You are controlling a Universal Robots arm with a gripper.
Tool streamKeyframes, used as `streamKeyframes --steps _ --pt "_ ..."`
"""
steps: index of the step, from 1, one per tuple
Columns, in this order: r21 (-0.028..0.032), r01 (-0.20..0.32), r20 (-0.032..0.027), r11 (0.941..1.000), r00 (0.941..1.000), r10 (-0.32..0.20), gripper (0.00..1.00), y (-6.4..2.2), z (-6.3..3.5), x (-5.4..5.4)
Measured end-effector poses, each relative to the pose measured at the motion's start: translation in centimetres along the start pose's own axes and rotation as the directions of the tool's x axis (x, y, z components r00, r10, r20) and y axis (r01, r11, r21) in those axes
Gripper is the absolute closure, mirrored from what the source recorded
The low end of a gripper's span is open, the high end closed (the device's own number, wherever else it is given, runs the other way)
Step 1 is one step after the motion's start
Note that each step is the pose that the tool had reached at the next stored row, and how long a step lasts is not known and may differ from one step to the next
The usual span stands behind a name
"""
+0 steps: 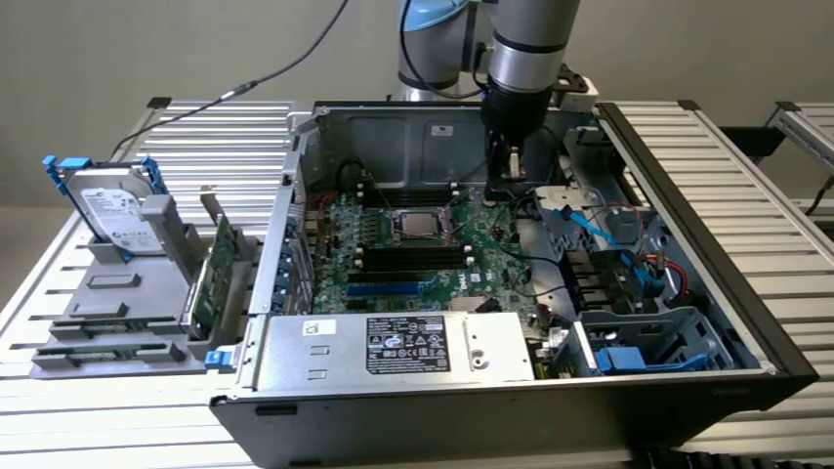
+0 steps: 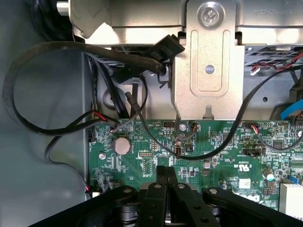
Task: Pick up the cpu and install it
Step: 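Close the cpu cover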
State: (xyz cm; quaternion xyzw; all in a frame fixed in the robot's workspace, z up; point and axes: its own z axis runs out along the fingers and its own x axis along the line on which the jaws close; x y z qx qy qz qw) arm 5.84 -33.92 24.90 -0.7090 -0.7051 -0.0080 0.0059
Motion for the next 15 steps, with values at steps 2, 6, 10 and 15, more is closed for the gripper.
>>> streamKeyframes --steps 2,6,10,15 --pt "0.0000 0.000 0.0053 1.0000 1.0000 0.000 0.89 -0.02 0.20 0.0" --pt "-0.0001 0.000 0.0121 1.0000 0.9999 0.000 0.89 -0.34 0.20 0.0" --pt "-0.0001 0.000 0.0195 1.0000 0.9998 0.000 0.89 -0.73 0.20 0.0" --pt "-0.0001 0.001 0.0308 1.0000 0.9995 -0.001 0.89 -1.38 0.13 0.0"
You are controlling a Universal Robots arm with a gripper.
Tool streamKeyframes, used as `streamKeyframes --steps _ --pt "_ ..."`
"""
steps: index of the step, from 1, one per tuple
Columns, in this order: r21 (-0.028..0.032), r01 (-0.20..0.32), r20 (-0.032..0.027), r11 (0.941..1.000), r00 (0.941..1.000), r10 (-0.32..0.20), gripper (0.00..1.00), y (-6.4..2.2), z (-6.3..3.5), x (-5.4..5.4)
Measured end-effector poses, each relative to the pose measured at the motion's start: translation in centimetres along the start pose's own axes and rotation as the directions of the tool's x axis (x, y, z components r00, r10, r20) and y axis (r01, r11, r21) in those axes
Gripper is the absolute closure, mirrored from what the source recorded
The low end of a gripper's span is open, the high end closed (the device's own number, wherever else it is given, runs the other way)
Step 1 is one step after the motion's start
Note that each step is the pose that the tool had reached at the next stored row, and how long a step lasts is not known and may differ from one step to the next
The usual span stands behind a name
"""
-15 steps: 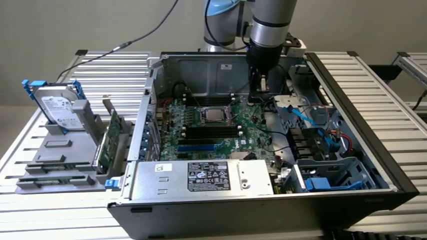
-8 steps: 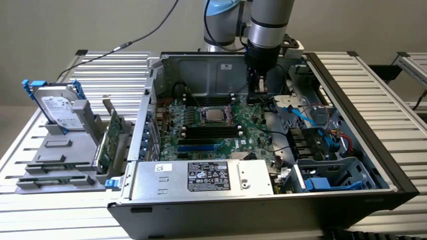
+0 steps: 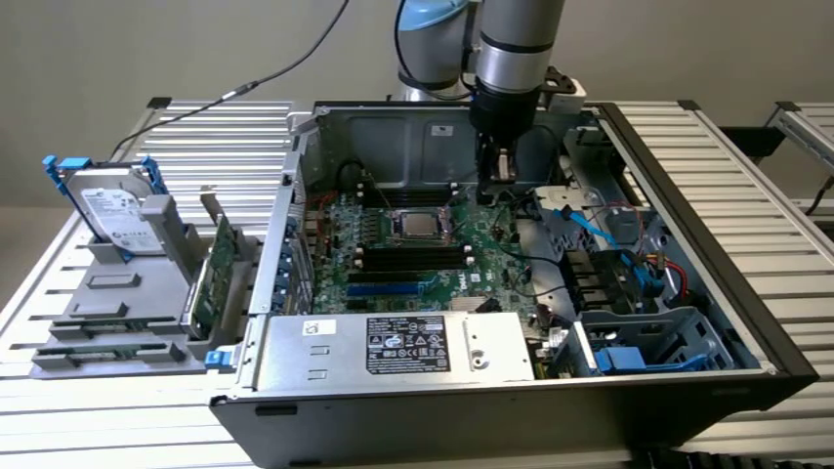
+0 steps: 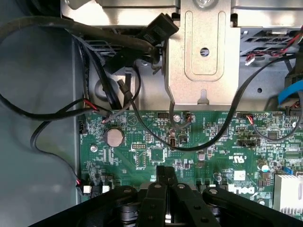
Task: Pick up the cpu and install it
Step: 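Close the cpu cover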
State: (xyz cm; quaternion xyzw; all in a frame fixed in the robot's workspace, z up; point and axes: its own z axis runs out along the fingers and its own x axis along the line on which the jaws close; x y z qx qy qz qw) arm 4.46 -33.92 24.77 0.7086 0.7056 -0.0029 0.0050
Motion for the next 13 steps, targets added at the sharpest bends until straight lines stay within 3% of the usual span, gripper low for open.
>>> streamKeyframes --steps 13 --pt "-0.0002 0.017 0.0265 0.9999 0.9995 -0.017 0.89 -2.23 -0.99 0.0"
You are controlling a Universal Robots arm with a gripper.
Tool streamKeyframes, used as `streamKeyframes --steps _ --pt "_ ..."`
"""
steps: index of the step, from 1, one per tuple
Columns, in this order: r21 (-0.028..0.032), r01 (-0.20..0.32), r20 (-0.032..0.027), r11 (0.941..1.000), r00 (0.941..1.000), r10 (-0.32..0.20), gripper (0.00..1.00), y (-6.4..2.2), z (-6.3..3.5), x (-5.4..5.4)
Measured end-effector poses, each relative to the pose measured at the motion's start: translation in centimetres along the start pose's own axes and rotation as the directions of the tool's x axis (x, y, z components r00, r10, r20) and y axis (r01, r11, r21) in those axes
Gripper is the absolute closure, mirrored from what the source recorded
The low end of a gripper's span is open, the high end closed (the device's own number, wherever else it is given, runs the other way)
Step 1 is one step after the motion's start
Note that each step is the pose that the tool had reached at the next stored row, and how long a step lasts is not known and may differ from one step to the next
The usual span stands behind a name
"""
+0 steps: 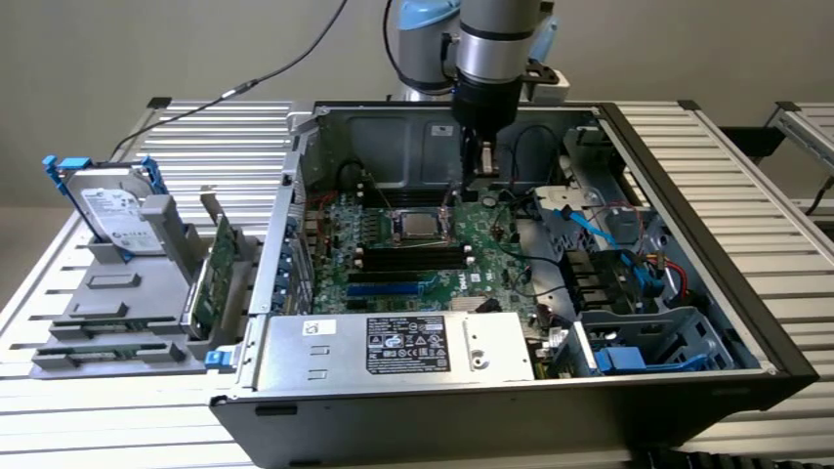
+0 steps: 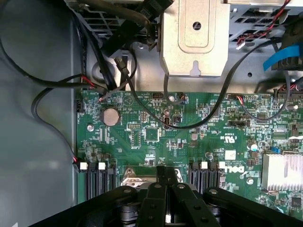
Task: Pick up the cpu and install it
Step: 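Close the cpu cover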
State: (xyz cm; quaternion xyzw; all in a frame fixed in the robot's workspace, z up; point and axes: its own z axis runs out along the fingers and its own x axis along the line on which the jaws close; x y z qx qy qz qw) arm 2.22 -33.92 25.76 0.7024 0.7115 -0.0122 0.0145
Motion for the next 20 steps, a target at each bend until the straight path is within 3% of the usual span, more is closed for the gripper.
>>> streamKeyframes --steps 5,10,20 --pt "-0.0005 0.019 0.0119 0.9998 0.9997 -0.019 0.89 -0.89 0.00 0.0" --pt "-0.0008 0.035 0.0200 0.9994 0.9992 -0.035 0.89 -1.91 -0.02 0.0" --pt "-0.0020 0.071 0.0227 0.9975 0.9972 -0.071 0.89 -3.92 0.04 0.0"
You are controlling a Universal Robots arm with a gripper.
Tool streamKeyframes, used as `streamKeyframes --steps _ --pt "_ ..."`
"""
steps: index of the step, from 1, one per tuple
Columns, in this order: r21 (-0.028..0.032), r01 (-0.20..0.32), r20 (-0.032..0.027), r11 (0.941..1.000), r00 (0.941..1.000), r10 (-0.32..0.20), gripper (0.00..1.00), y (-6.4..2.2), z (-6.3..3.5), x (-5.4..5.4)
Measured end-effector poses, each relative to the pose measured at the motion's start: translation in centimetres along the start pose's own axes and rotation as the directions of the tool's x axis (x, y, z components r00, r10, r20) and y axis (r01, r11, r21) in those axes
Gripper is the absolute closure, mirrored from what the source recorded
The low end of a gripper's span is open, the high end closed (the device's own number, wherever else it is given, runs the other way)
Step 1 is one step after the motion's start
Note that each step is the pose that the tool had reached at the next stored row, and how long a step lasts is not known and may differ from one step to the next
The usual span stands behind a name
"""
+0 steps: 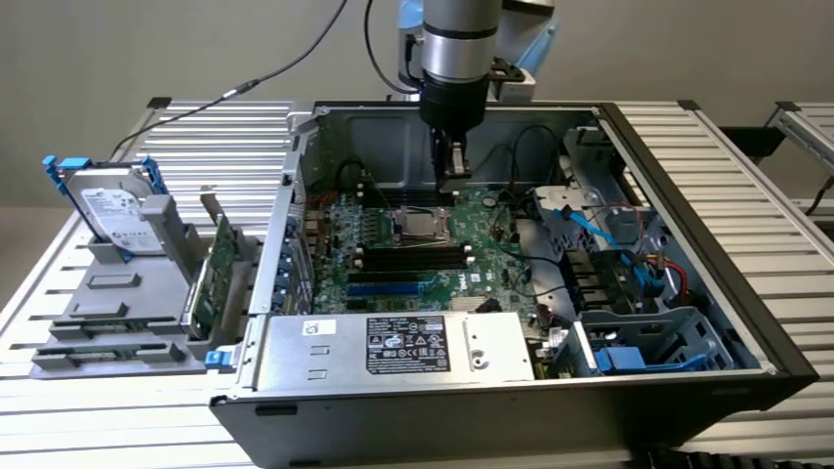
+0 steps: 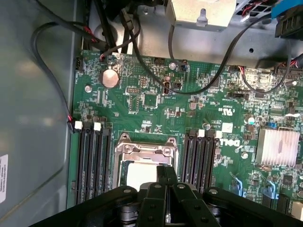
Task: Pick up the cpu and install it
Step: 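Close the cpu cover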
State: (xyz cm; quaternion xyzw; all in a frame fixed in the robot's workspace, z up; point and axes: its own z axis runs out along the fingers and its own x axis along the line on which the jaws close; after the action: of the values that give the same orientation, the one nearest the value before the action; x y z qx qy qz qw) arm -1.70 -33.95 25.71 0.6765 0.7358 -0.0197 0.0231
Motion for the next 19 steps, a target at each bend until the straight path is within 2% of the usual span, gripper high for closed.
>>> streamKeyframes --steps 4,13,19 --pt "-0.0008 0.014 0.0000 0.9999 0.9999 -0.014 0.89 -1.00 0.29 0.1" --pt "-0.0016 0.029 -0.0001 0.9996 0.9996 -0.029 0.89 -3.99 1.55 0.4" --pt "-0.0011 0.043 -0.0022 0.9991 0.9991 -0.043 0.89 -5.19 2.09 0.5"
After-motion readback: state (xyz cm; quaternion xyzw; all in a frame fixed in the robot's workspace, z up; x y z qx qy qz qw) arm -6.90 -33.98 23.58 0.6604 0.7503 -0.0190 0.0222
